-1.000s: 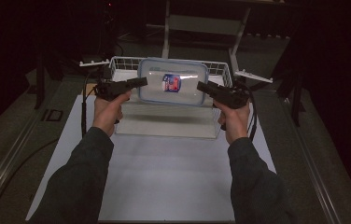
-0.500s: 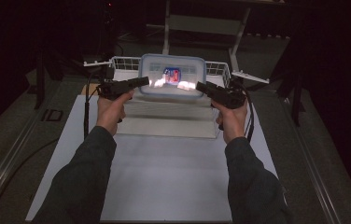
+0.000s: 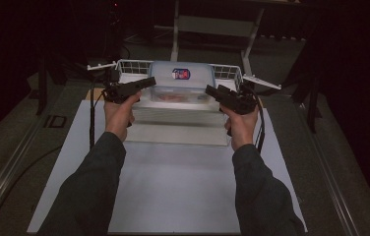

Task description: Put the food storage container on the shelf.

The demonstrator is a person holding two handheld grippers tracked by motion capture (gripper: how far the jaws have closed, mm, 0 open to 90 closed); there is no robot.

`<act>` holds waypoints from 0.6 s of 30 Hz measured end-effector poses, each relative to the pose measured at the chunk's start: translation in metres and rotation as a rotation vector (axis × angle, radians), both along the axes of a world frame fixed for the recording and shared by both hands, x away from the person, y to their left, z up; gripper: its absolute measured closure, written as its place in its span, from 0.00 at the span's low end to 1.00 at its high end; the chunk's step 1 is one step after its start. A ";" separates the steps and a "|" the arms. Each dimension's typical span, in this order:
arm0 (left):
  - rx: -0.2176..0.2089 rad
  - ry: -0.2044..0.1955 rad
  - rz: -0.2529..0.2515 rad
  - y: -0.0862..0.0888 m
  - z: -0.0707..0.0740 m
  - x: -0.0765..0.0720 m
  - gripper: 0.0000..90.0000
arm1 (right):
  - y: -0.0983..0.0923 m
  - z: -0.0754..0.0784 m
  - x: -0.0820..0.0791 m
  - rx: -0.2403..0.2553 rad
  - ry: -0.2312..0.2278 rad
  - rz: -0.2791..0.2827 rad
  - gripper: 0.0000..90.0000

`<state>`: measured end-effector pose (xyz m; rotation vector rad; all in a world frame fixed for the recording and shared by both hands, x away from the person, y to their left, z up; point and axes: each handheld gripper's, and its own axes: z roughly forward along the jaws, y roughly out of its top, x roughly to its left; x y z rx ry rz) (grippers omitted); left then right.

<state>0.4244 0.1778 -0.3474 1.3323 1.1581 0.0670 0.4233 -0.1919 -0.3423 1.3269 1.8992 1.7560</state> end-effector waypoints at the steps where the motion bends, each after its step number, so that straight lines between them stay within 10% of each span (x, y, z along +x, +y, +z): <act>1: 0.009 -0.004 0.009 0.002 0.001 -0.001 0.48 | -0.001 0.000 -0.001 -0.010 -0.002 0.002 0.42; 11: 0.089 -0.052 -0.029 0.011 0.009 -0.017 0.48 | -0.010 0.009 -0.017 -0.130 -0.032 0.037 0.41; 18: 0.230 -0.117 -0.086 0.012 0.017 -0.042 0.48 | -0.015 0.016 -0.036 -0.200 -0.058 0.105 0.42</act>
